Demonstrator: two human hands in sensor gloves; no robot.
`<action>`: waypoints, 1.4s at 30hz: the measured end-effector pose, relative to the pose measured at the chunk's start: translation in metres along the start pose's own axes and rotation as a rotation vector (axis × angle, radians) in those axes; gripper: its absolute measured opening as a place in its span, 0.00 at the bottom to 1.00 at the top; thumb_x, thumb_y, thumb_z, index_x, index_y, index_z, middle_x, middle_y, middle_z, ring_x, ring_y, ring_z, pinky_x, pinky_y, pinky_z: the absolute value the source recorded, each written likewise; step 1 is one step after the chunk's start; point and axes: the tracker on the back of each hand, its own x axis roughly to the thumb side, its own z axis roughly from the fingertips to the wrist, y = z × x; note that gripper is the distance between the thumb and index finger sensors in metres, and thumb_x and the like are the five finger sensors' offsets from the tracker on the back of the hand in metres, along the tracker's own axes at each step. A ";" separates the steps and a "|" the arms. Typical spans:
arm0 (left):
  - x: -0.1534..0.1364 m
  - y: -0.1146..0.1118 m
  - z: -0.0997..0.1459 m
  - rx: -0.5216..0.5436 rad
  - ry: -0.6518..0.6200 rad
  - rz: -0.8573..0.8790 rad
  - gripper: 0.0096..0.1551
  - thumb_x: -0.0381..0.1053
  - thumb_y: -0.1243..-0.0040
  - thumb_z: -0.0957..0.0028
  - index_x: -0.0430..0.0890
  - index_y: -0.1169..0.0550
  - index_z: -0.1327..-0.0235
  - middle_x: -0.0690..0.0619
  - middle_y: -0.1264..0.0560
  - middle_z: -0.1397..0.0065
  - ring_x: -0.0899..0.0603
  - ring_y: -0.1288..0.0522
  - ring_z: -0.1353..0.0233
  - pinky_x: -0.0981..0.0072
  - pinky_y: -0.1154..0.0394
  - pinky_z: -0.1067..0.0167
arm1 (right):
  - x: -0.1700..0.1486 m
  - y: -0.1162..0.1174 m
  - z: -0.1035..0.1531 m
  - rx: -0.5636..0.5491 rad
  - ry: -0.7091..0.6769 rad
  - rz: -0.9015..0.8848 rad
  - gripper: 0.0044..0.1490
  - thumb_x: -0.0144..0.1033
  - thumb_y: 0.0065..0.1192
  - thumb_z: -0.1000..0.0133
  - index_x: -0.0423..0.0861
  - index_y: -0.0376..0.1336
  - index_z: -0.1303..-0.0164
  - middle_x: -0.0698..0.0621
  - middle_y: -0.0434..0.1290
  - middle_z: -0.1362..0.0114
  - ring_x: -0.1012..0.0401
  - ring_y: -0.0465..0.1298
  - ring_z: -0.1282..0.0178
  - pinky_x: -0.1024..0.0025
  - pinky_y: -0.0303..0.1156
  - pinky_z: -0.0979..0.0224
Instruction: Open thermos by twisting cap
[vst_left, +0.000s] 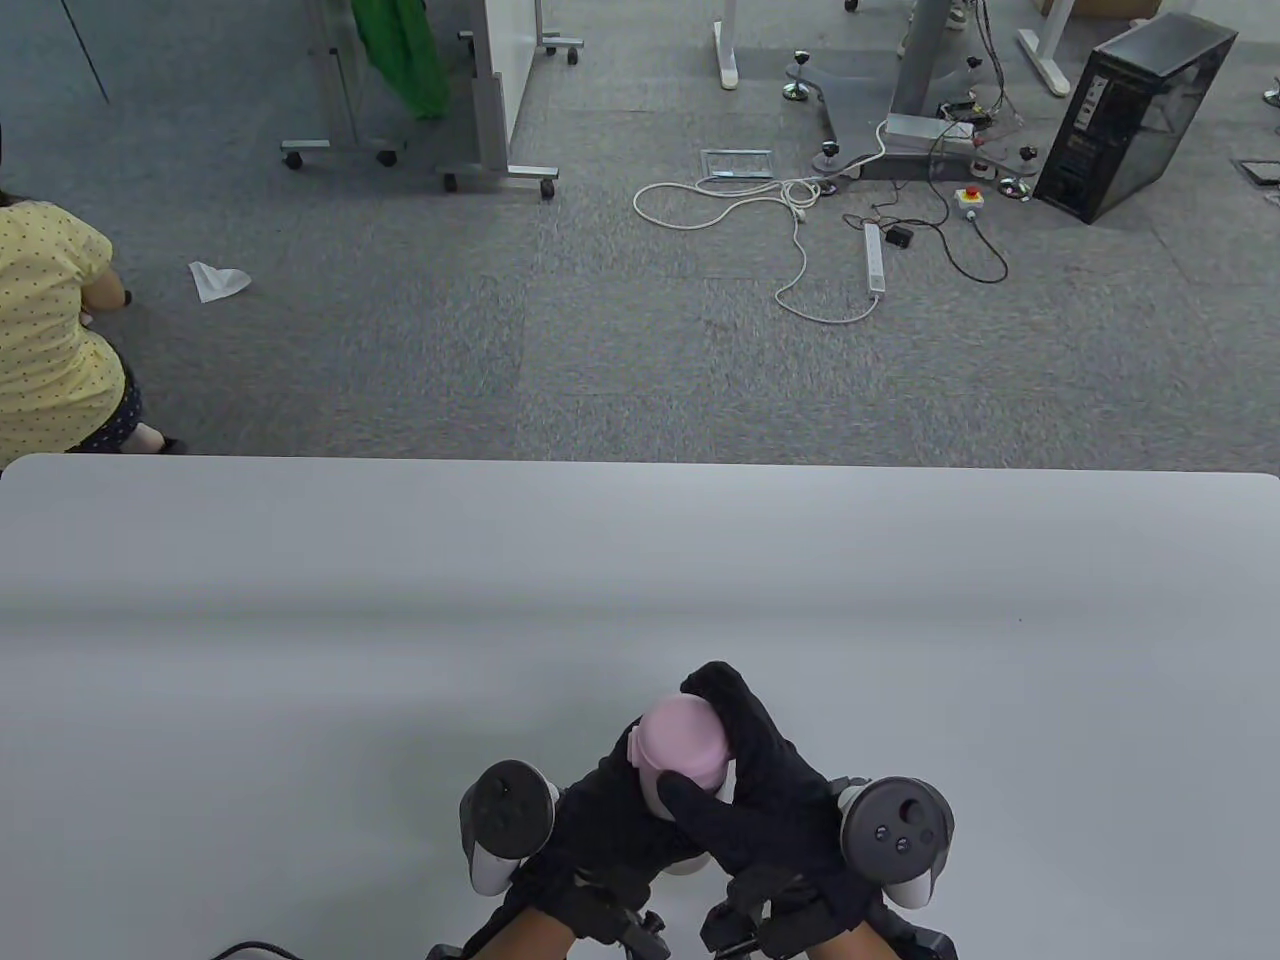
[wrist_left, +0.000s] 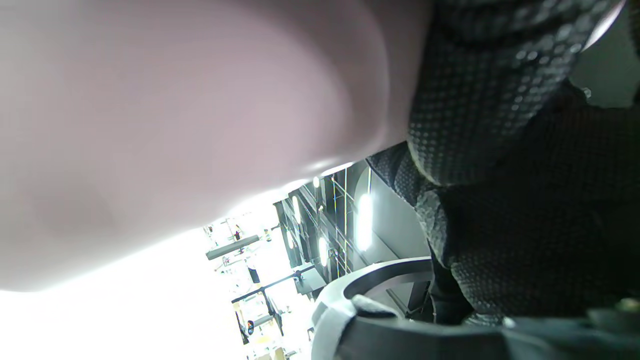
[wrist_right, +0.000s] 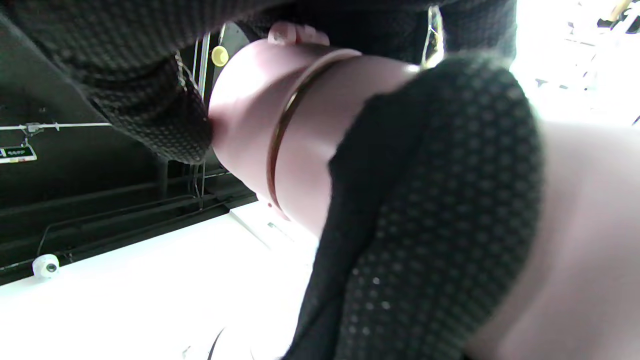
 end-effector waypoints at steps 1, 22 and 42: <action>0.000 0.000 0.000 -0.001 0.000 -0.001 0.71 0.67 0.21 0.80 0.47 0.42 0.23 0.38 0.39 0.21 0.29 0.36 0.25 0.31 0.36 0.34 | 0.000 0.000 0.000 -0.004 0.001 0.000 0.60 0.57 0.76 0.42 0.40 0.47 0.13 0.32 0.58 0.18 0.32 0.64 0.25 0.29 0.58 0.27; 0.000 0.000 0.001 0.002 0.005 -0.008 0.71 0.68 0.21 0.79 0.46 0.42 0.23 0.38 0.39 0.21 0.29 0.36 0.25 0.31 0.36 0.34 | 0.000 0.000 -0.001 0.032 0.030 -0.058 0.57 0.52 0.74 0.39 0.39 0.45 0.13 0.29 0.55 0.17 0.30 0.61 0.25 0.29 0.58 0.27; 0.000 0.000 0.002 0.007 0.013 -0.007 0.71 0.68 0.21 0.79 0.46 0.42 0.23 0.38 0.39 0.21 0.28 0.36 0.25 0.31 0.36 0.34 | 0.000 0.001 -0.001 0.024 0.043 -0.044 0.59 0.51 0.75 0.39 0.39 0.43 0.13 0.28 0.54 0.17 0.30 0.62 0.26 0.30 0.59 0.27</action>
